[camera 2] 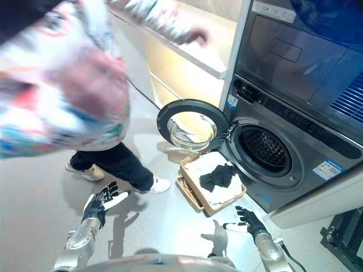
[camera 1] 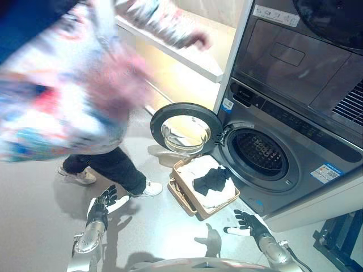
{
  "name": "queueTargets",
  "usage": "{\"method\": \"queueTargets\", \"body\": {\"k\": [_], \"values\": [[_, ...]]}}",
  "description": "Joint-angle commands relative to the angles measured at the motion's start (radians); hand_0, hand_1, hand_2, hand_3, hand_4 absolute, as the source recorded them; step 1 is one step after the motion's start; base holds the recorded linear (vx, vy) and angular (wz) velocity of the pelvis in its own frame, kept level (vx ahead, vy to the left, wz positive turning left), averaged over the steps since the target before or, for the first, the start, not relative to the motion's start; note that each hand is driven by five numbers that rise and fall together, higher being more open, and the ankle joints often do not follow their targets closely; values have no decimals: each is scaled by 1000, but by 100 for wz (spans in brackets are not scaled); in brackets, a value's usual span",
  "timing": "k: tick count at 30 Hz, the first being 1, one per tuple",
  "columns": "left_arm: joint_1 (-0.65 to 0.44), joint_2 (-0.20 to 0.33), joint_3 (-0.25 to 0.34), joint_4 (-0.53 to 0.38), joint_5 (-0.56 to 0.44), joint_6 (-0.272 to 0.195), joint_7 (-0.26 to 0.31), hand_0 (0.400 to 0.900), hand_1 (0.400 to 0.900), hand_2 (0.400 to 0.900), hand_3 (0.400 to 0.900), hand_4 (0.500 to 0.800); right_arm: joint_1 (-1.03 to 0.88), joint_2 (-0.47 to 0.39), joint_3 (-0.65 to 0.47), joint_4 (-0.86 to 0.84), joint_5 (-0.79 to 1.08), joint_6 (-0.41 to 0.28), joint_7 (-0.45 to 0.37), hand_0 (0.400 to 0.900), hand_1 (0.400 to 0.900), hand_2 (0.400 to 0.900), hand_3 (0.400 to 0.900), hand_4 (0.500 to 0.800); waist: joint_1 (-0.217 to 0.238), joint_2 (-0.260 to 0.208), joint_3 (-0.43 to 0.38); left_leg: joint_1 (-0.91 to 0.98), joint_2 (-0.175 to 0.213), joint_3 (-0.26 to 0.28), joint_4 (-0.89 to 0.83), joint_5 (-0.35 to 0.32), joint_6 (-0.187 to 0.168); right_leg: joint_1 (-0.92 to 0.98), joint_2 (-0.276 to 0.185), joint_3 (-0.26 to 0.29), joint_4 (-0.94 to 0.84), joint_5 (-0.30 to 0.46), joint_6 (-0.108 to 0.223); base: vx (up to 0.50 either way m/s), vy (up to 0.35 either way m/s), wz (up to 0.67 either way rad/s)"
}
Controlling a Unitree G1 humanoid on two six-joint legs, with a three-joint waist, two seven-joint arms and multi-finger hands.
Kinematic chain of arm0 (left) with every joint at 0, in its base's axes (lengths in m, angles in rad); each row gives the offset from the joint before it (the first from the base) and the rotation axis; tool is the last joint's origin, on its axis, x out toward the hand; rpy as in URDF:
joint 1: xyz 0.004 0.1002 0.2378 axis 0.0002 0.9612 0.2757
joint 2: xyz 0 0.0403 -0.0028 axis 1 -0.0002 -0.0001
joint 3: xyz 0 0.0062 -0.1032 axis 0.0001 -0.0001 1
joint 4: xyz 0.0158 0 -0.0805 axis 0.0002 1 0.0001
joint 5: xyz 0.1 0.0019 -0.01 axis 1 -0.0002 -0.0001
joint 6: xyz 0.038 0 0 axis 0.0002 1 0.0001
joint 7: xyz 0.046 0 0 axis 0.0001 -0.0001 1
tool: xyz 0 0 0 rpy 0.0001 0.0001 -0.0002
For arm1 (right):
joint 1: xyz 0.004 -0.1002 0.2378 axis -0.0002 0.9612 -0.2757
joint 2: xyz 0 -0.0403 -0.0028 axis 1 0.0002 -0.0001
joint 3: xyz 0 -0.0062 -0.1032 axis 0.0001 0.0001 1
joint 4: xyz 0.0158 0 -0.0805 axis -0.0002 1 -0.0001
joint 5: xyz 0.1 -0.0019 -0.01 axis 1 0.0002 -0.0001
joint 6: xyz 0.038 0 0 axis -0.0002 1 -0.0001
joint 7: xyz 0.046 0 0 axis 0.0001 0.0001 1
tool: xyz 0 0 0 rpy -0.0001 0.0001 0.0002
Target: Put the clothes in the basket into the washing machine.
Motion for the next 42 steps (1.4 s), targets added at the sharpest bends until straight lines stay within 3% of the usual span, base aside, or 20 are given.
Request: {"method": "queueTargets", "body": {"k": [1,19,23,27,31,34,38,39,40,42], "values": [[-24,29,23,-63,1,-63,10,900,900,900,900,800,-36,-40,12,-55,-7,-49,-19,900,900,900,900,800,-6,-25,-81,-97,31,-10,33,4,-10,-106,-75,-26,72,81,59,0,0,0],[-33,27,27,-61,-17,-67,8,900,900,900,900,800,-44,-41,13,-59,-5,-50,-16,900,900,900,900,800,-6,-26,-79,-107,29,-15,39,3,-8,-116,-76,-24,77,78,59,0,0,0],[-48,27,26,-52,-24,-66,10,900,900,900,900,800,-48,-42,5,-65,-3,-48,-17,900,900,900,900,800,-7,-18,-68,-137,23,-30,86,-11,-1,-158,-88,-1,171,45,60,-24,9,5],[-94,49,3,-3,-42,-69,18,900,900,900,900,800,-50,-58,-4,-80,6,-50,-18,900,900,900,900,800,-36,-19,-39,-193,29,-63,113,4,3,-245,-57,109,313,-25,47,-92,-34,25],[-98,37,3,24,-78,-63,17,900,900,900,900,800,-27,-84,-23,-88,8,-53,-9,900,900,900,900,800,-36,-10,-51,-211,69,-81,156,6,-16,-252,-23,76,319,-54,17,52,-215,6],[-102,31,-15,15,-87,-59,6,900,900,900,900,800,-7,-115,-37,-111,16,-61,-5,900,900,900,900,800,-43,-8,-33,-262,84,-118,273,11,-29,-222,10,54,319,-79,-24,46,-306,27],[-94,15,-19,31,-104,-54,2,900,900,900,900,800,0,-137,-36,-107,9,-66,1,900,900,900,900,800,-22,-11,-7,-302,63,-232,419,106,-6,-179,58,80,323,-97,-73,51,-237,-17],[-94,13,-19,31,-106,-53,2,900,900,900,900,800,2,-139,-40,-106,10,-65,-1,900,900,900,900,800,-22,-7,-6,-316,64,-247,405,143,-5,-172,64,81,320,-105,-77,92,-139,-21],[-99,12,-18,43,-108,-53,8,900,900,900,900,800,-5,-144,-49,-97,16,-67,-12,900,900,900,900,800,-17,-2,-3,-365,84,-278,333,227,-5,-162,73,93,317,-116,-84,72,-78,-8],[-103,14,-17,49,-107,-55,13,900,900,900,900,800,-10,-147,-50,-103,17,-68,-17,900,900,900,900,800,-14,-4,2,-395,86,-290,296,253,-1,-165,75,101,328,-123,-86,83,-48,-20]]}}
